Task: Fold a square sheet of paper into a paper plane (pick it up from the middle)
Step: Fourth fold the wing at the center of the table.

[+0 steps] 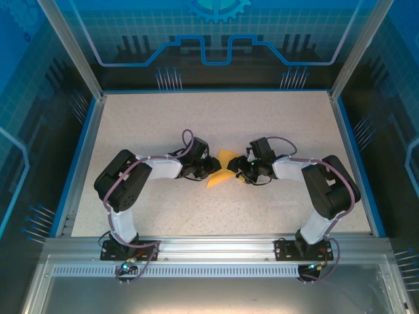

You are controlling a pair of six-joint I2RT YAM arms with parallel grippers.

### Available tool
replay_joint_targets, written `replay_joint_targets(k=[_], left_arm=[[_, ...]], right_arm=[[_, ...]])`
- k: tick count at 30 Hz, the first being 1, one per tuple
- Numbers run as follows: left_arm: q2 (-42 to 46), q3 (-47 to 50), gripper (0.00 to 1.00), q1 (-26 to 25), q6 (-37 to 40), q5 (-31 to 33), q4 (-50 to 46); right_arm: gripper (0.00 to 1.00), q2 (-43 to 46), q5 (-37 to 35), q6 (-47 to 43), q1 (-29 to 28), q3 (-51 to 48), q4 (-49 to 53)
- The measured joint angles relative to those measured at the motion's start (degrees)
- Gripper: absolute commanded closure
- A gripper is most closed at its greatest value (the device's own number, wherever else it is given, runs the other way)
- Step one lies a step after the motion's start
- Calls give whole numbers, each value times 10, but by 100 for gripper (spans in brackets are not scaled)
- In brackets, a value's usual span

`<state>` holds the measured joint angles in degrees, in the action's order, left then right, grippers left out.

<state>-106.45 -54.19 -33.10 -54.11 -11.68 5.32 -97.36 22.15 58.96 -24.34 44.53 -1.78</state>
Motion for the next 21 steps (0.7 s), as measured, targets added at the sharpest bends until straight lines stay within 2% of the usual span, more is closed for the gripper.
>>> replay_joint_targets(k=[21], left_arm=[[0, 1, 63, 4, -1, -9, 1]], right_arm=[[47, -3, 16, 43, 0, -14, -37]])
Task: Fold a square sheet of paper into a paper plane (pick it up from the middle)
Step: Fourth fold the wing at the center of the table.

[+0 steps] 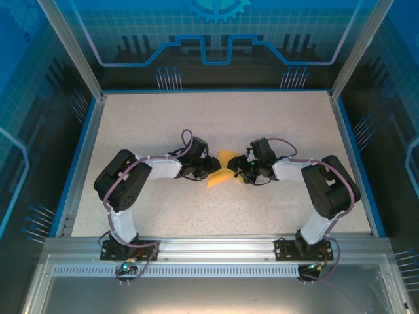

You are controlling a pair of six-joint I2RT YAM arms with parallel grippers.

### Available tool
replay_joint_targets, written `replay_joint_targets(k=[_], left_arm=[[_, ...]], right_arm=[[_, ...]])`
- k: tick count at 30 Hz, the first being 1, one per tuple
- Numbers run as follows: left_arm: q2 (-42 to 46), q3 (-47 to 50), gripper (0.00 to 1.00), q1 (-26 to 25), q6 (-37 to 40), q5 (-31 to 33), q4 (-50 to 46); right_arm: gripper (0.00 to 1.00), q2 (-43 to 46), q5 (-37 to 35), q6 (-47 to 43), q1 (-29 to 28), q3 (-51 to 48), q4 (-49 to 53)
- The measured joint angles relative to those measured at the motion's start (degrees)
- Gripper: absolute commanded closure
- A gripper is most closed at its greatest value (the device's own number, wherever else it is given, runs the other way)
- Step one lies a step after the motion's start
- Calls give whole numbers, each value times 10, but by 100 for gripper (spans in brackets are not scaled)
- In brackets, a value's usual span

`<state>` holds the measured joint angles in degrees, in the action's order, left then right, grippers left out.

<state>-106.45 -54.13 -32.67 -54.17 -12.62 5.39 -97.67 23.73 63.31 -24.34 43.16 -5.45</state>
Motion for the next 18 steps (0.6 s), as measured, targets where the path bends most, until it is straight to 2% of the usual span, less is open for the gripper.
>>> replay_joint_targets(k=[18], left_arm=[[0, 3, 63, 3, -10, -7, 5]], right_arm=[[69, -29, 23, 36, -9, -7, -67]])
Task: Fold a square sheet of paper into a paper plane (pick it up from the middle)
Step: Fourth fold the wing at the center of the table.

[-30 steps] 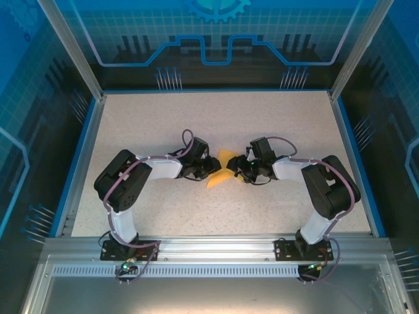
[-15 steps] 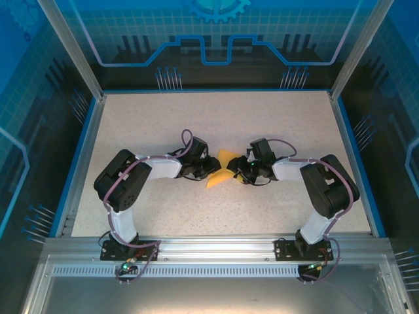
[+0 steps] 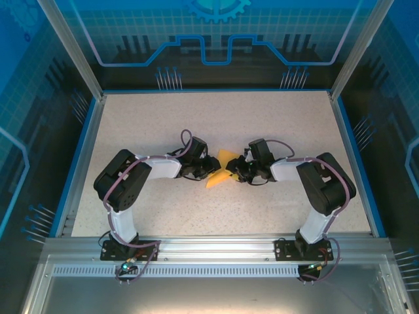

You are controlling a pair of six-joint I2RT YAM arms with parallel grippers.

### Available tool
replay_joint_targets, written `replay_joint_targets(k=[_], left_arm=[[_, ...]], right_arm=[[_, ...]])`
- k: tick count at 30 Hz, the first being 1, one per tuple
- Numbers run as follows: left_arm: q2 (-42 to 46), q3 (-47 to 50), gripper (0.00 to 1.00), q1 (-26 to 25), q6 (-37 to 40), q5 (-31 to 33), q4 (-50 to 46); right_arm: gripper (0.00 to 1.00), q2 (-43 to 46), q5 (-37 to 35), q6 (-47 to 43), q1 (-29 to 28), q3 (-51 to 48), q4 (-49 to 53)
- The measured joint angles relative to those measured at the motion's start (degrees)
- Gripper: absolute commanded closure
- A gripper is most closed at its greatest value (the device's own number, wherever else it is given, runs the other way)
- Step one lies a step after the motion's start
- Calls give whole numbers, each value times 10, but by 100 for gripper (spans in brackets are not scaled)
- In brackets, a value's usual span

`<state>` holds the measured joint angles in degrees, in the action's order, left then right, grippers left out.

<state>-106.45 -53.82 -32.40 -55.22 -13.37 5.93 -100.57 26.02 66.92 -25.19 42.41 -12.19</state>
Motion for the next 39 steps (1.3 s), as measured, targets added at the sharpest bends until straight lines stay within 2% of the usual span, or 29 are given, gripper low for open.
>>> replay_joint_targets(k=[8, 11, 18, 28, 34, 39], left_arm=[[11, 5, 58, 0, 0, -2, -1], [31, 17, 55, 0, 1, -3, -1], [92, 53, 52, -1, 14, -18, 20], [97, 79, 63, -38, 31, -31, 51], [85, 79, 68, -39, 31, -30, 56], [85, 79, 69, -40, 33, -20, 56]], right_arm=[[93, -15, -4, -3, -9, 0, -7], [96, -12, -18, -16, -10, 0, 11], [97, 38, -53, -47, -11, 0, 84], [95, 69, -86, -59, -11, 6, 168], [88, 68, -77, -66, -11, 14, 166], [88, 60, -57, -70, -11, 21, 140]])
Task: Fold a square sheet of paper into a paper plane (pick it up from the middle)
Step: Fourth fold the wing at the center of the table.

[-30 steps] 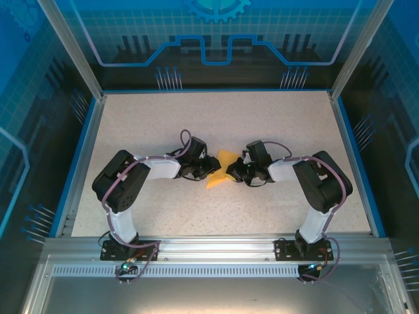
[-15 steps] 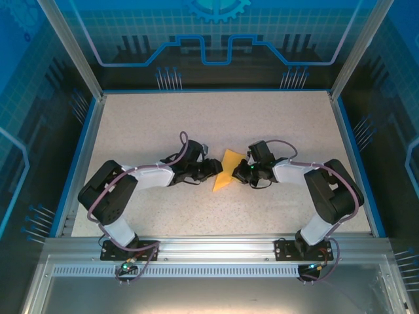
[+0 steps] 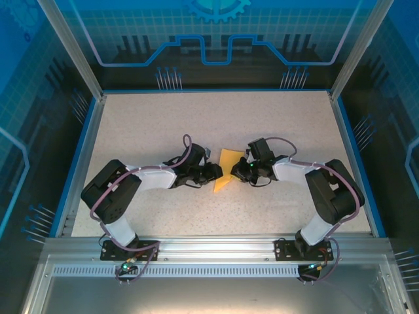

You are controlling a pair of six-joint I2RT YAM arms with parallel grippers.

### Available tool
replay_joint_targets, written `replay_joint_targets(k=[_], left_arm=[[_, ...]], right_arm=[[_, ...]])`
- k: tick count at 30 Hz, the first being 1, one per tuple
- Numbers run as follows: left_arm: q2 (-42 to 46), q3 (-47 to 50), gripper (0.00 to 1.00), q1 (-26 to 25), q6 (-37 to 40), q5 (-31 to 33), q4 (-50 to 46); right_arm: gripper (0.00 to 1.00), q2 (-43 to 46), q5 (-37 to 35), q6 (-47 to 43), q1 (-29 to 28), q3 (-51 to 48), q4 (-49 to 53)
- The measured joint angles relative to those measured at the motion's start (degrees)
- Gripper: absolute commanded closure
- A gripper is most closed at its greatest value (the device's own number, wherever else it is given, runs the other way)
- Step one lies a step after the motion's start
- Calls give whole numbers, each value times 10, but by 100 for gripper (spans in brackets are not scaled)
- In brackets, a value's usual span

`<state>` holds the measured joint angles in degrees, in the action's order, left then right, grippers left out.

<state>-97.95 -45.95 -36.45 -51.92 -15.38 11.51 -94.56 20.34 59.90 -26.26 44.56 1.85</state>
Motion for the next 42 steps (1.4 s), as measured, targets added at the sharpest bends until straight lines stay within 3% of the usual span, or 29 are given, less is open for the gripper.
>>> replay_joint_targets(k=[4, 15, 27, 31, 36, 42], left_arm=[[0, 0, 70, 0, 4, 5, 0], [-25, 0, 85, 0, 10, 27, -16], [-38, -15, 88, -1, 14, 31, -36], [-39, -16, 87, -1, 15, 31, -41], [-39, -16, 83, -1, 21, 31, -45], [-25, -11, 75, -1, 37, 31, -43]], right_arm=[[84, -17, 18, 0, 0, 2, -22], [76, -33, 44, 0, 0, 2, -36], [74, -35, 52, -11, -15, 4, -25], [78, -51, 51, -17, -26, 20, -14], [92, -63, 32, -26, -31, 36, 7], [95, -63, -5, -30, -40, 57, 47]])
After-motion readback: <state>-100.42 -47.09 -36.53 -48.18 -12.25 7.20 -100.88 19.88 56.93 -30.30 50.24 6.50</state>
